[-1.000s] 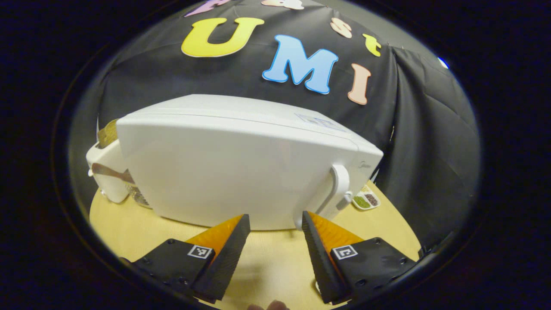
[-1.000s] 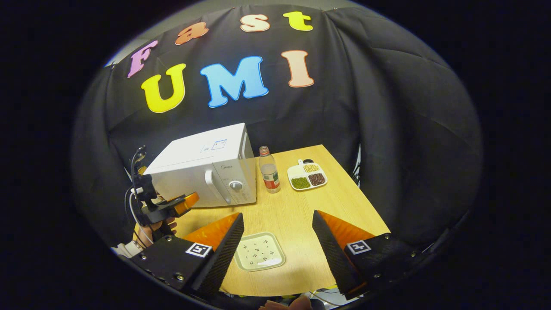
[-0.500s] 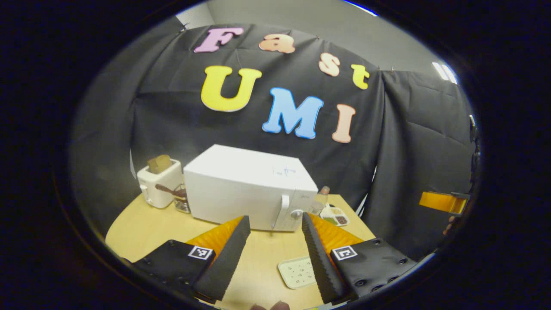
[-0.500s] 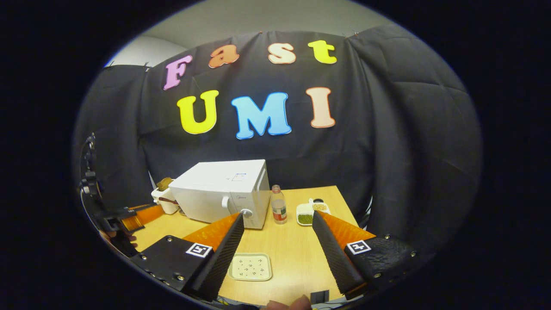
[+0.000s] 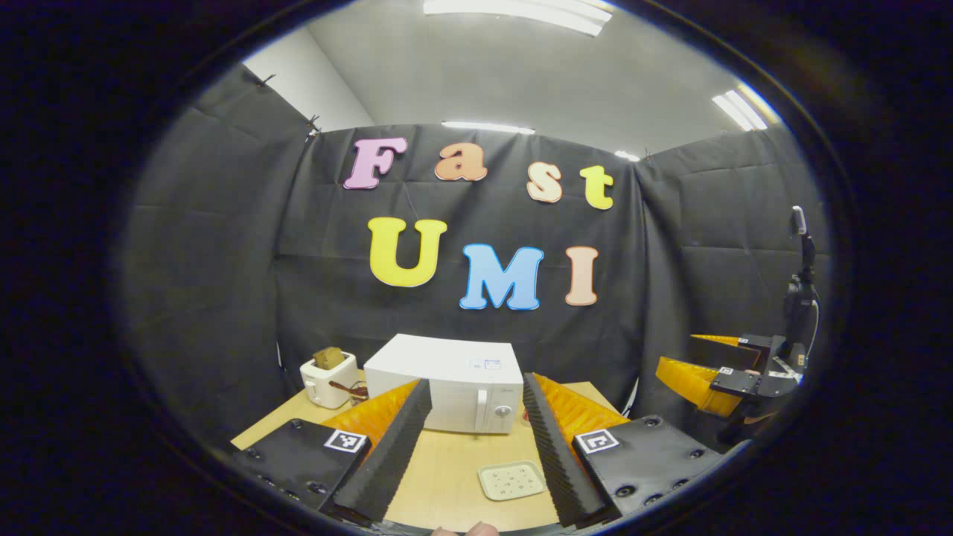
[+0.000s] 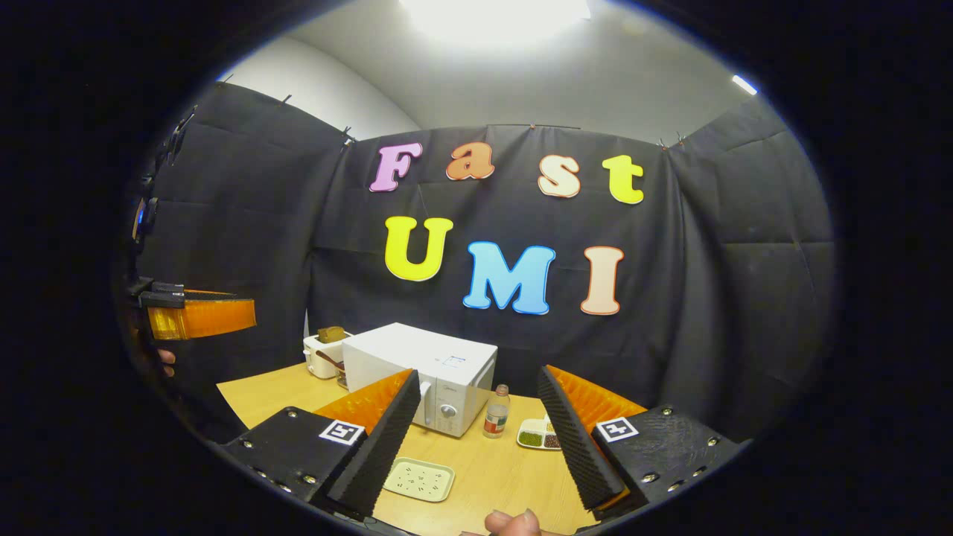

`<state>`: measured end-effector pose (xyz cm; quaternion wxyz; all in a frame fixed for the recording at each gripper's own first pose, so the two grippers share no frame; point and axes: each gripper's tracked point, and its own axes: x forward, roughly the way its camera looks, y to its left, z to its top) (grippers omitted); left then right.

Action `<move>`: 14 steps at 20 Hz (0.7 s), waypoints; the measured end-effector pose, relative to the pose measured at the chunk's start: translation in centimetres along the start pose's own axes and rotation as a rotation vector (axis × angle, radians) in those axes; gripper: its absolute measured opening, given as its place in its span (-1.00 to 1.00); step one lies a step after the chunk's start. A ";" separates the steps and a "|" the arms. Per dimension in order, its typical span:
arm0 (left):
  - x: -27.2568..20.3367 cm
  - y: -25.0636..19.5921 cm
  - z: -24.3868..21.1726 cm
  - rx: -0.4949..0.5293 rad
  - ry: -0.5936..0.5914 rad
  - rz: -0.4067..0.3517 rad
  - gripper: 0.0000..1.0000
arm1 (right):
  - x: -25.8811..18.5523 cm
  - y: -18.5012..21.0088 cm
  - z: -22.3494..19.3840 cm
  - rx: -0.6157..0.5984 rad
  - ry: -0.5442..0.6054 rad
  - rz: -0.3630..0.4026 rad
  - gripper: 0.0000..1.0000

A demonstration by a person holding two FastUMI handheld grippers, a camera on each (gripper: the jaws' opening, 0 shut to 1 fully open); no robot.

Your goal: Open the microwave oven with the left hand, put the food in, and close the microwave oven.

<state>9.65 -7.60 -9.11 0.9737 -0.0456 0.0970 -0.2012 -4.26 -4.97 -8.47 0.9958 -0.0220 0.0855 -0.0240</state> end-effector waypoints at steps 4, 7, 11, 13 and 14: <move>-3.3 2.4 0.6 0.021 -0.011 0.049 0.75 | 0.2 1.7 1.4 -0.037 -0.002 -0.006 0.91; -5.0 5.2 2.0 0.107 -0.049 0.119 0.70 | 1.0 3.1 3.7 -0.045 -0.033 -0.024 0.92; -6.8 6.8 2.9 0.103 -0.083 0.152 0.84 | 2.0 7.4 4.4 -0.035 -0.037 0.030 0.91; -7.2 7.4 2.8 0.074 -0.087 0.151 0.87 | 2.0 8.3 4.5 -0.058 -0.028 0.043 0.92; -7.1 8.2 2.8 0.080 -0.089 0.158 0.86 | 2.0 8.9 4.6 -0.059 -0.030 0.051 0.92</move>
